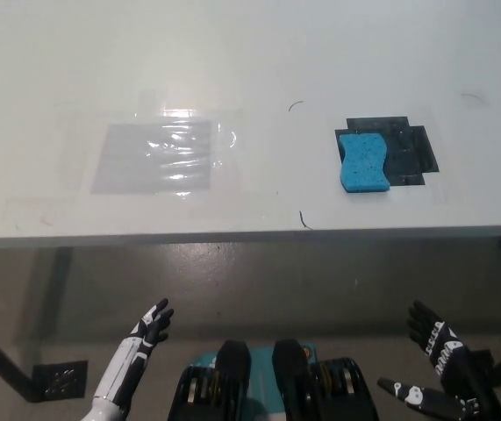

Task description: A soft sponge is kept on the balc marked spot on the table infront of the robot and it uses its right hand fist to press down on it and drrags it across the table in a back and forth manner twice to clean it

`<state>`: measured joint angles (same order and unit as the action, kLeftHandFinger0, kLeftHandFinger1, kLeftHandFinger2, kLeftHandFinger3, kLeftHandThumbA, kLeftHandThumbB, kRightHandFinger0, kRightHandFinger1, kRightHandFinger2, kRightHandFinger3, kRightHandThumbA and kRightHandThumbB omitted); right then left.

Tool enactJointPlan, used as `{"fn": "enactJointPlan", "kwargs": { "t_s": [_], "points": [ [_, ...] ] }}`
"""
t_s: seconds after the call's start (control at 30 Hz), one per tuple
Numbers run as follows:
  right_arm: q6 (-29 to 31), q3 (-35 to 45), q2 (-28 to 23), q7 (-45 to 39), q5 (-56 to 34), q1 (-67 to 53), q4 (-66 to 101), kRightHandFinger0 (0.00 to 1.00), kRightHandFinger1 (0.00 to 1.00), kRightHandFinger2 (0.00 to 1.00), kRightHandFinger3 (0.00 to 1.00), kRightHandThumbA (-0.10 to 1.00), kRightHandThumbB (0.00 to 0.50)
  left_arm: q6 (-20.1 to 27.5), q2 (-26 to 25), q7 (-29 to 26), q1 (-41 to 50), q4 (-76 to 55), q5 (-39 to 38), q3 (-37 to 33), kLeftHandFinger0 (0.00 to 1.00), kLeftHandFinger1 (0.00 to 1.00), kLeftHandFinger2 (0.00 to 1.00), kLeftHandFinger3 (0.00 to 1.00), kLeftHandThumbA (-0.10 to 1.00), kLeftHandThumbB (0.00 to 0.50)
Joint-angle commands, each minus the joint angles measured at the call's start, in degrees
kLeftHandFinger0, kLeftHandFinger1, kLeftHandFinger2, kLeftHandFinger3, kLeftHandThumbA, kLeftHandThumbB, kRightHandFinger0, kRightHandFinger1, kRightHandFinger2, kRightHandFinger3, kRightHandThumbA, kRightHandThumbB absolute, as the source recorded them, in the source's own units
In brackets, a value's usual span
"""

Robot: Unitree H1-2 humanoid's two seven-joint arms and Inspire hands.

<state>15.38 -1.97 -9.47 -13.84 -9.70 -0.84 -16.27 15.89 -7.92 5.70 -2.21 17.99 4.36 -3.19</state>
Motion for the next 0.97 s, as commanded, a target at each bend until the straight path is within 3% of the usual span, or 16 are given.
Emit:
{"fn": "enactJointPlan", "kwargs": {
  "t_s": [0.0,0.57,0.67,0.93],
  "points": [
    [3.2,-0.4,-0.8,-1.4,1.1,1.2,0.5,1.0,1.0,1.0,1.0,1.0,0.014,0.3,-0.1,-1.6,-0.6,-1.4,2.0,0.0,1.0,1.0,1.0,1.0,1.0,0.137],
    [2.2,-1.2,-0.6,-2.1,1.7,0.3,2.0,1.0,1.0,1.0,1.0,1.0,0.035,0.5,-0.2,-1.5,-0.6,-1.3,3.6,0.0,1.0,1.0,1.0,1.0,1.0,0.117],
    [3.5,-0.6,-0.1,-2.0,0.9,0.2,1.7,1.0,1.0,1.0,1.0,1.0,0.026,0.7,-0.2,-1.4,-0.5,-1.5,3.7,-0.1,1.0,1.0,1.0,1.0,1.0,0.095],
    [5.5,1.1,1.2,-0.9,-0.4,0.4,2.1,1.0,1.0,1.0,1.0,1.0,0.034,0.9,-0.2,-1.2,-0.5,-1.4,3.1,0.2,1.0,1.0,1.0,1.0,1.0,0.093]
  ]
}}
